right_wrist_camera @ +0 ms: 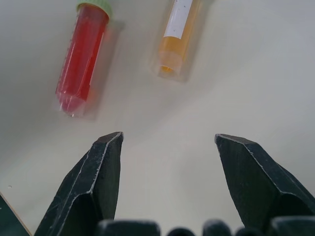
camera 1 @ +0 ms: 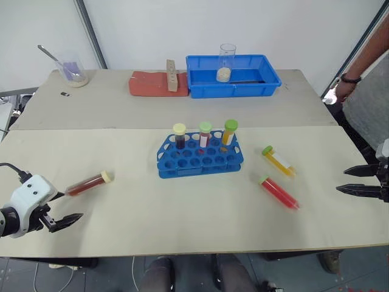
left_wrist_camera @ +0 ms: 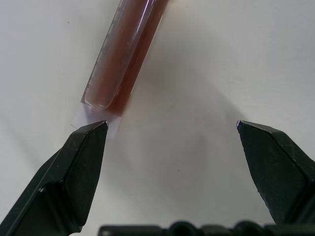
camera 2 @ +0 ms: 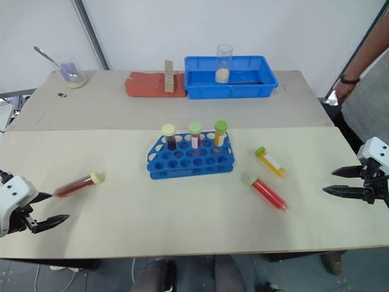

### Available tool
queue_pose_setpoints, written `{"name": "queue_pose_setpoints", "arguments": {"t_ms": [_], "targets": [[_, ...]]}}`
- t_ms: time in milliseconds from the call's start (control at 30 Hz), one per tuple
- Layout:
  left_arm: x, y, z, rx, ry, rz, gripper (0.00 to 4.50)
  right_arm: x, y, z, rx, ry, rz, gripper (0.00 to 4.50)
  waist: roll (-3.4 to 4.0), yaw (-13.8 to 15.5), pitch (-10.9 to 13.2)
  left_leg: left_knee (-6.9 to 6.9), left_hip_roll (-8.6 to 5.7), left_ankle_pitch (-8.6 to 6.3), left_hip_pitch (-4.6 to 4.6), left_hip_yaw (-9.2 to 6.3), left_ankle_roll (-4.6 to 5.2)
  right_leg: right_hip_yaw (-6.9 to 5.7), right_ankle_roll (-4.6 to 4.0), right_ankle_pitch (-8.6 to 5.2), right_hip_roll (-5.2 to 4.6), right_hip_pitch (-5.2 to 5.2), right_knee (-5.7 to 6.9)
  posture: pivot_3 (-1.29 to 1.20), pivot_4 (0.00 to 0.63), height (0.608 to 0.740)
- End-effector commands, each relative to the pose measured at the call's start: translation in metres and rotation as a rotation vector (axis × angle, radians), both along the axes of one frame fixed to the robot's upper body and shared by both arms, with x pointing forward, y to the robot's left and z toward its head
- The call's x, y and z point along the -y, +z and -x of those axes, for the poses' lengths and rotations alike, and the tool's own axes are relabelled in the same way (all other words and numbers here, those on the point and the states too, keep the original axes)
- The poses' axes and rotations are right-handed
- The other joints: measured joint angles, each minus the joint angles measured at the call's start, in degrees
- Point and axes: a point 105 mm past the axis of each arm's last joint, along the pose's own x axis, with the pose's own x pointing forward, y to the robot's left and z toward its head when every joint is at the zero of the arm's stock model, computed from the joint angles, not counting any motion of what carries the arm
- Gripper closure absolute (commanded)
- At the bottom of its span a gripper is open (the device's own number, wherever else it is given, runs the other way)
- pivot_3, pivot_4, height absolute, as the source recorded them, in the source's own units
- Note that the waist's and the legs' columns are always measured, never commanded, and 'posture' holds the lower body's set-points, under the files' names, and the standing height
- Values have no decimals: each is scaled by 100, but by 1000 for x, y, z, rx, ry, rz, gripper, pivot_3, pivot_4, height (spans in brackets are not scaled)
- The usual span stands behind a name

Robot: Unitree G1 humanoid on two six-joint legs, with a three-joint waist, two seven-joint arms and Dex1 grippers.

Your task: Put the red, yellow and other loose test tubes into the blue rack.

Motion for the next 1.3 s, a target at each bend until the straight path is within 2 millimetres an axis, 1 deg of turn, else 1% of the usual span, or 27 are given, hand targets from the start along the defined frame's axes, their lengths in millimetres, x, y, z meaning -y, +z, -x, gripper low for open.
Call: {"name": "queue_pose_setpoints", "arguments": {"t_ms": [33, 133, 433, 600, 900, 967, 1033, 1067, 1100, 1133, 1167, 1233, 1300], "targets": [[-3, 12, -2, 53, 17, -14, 21, -4, 14, -4, 51, 27, 20, 1156, 0, 0, 0, 0, 0, 0, 0, 0, 0, 0, 0, 0, 0, 0, 0, 0, 150, 740], [-3, 13, -2, 54, 19, -8, 21, -8, 15, -8, 56, 32, 0, 1156, 0, -12, 0, 0, 1, 0, 1, 0, 0, 0, 0, 0, 1, 0, 1, 0, 150, 740], [0, 17, -7, 91, 19, -1, 21, -6, 11, -8, 57, 28, 4, 1156, 0, 0, 0, 0, 0, 0, 1, 0, 0, 0, -2, -2, 1, 0, 4, 0, 150, 740], [-2, 17, -8, 96, 17, -15, 21, -8, 10, -9, 60, 28, 3, 1156, 0, 1, 0, 0, 1, 0, 2, 0, 0, 0, -2, -2, 2, 0, 5, 0, 150, 740], [-3, 27, -15, 164, 12, -11, 21, -13, 11, -13, 64, 23, -4, 1156, 0, -1, 0, 0, 1, 0, 2, 0, 0, 0, -2, -2, 2, 0, 6, 0, 150, 740], [7, 32, -19, 175, -32, 0, 21, -14, 13, -14, 77, 18, -18, 1156, 0, 0, 0, 0, 1, 0, 2, 0, 0, 0, -2, -1, 2, 0, 7, 0, 150, 740], [24, 37, -22, 179, -92, 29, 21, -16, 17, -16, 89, 17, -28, 1156, 0, 1, 0, 0, 0, 0, 2, 0, 0, 0, -1, -1, 1, 1, 6, 0, 150, 740], [28, 38, -22, 179, -103, 36, 21, -16, 18, -16, 91, 17, -29, 1156, 0, 4, 0, 0, 0, 0, 1, 0, 0, 0, -1, -1, 1, 1, 6, 0, 150, 740], [39, 40, -23, 179, -139, 47, 21, -19, 20, -18, 95, 19, -31, 1156, 0, 5, 0, 0, -2, 0, 0, 0, 0, 0, 0, 0, 0, 1, 6, 0, 150, 740], [54, 41, -25, 182, -189, 66, 21, -21, 23, -20, 101, 21, -35, 1156, 0, 5, 0, 0, -1, 0, 0, 0, 0, 0, 0, 0, 0, 1, 6, 0, 150, 740], [77, 43, -28, 191, -263, 93, 21, -26, 25, -23, 110, 28, -28, 1156, 0, 6, 0, 0, -2, 0, 1, 0, 0, 1, 4, 2, 0, 1, 6, 0, 150, 740], [114, 48, -32, 208, -376, 151, 21, -36, 25, -30, 122, 50, -2, 1156, 0, 16, 0, 2, -5, 0, 3, -1, 0, 2, 12, 7, 0, 6, 8, 0, 150, 740], [142, 49, -33, 203, -465, 195, 21, -45, 22, -38, 122, 64, 27, 1156, -1, 15, -1, 11, -4, 1, -1, -4, 0, 4, 34, 21, 2, 7, 10, 0, 150, 740]]}}
